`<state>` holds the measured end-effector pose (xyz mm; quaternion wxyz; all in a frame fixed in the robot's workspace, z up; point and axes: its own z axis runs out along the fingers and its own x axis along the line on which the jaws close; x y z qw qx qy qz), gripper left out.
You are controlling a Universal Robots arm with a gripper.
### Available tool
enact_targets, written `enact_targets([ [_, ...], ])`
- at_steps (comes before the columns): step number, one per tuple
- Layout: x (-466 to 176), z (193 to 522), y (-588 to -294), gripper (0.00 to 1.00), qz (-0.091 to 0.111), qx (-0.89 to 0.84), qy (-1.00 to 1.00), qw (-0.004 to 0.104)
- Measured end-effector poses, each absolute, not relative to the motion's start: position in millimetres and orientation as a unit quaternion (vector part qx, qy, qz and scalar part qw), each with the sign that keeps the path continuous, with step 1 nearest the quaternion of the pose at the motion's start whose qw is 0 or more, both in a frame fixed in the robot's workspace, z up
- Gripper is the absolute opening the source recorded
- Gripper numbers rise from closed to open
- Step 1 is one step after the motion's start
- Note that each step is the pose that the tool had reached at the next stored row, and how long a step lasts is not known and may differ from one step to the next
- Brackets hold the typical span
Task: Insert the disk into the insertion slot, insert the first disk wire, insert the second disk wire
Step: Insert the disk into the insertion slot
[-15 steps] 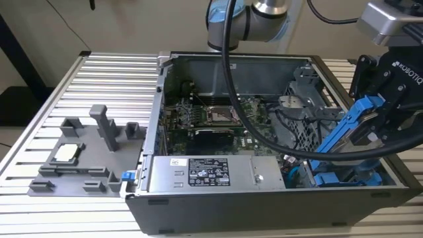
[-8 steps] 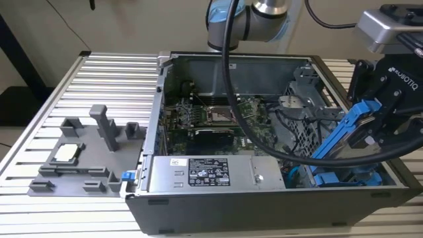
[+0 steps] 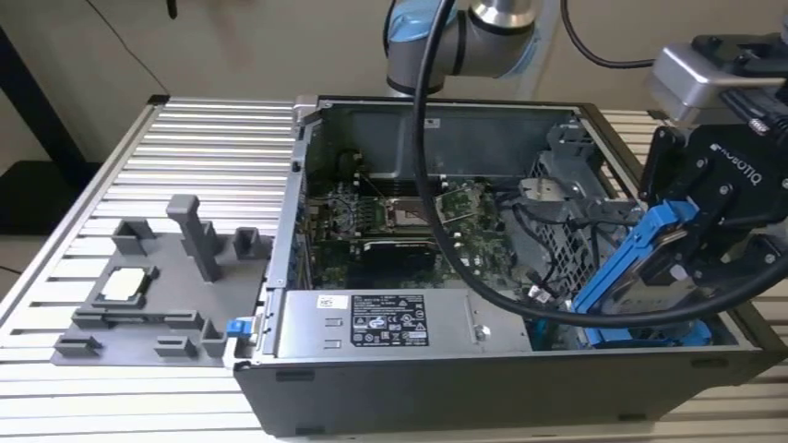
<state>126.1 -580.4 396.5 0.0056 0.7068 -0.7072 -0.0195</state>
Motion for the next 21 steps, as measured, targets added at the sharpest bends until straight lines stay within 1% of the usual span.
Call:
enact_targets([
  [13, 126, 373, -580, 0.33, -0.019, 0.707, -0.707, 0.006],
  [21, 126, 373, -580, 0.33, -0.019, 0.707, -0.707, 0.006],
])
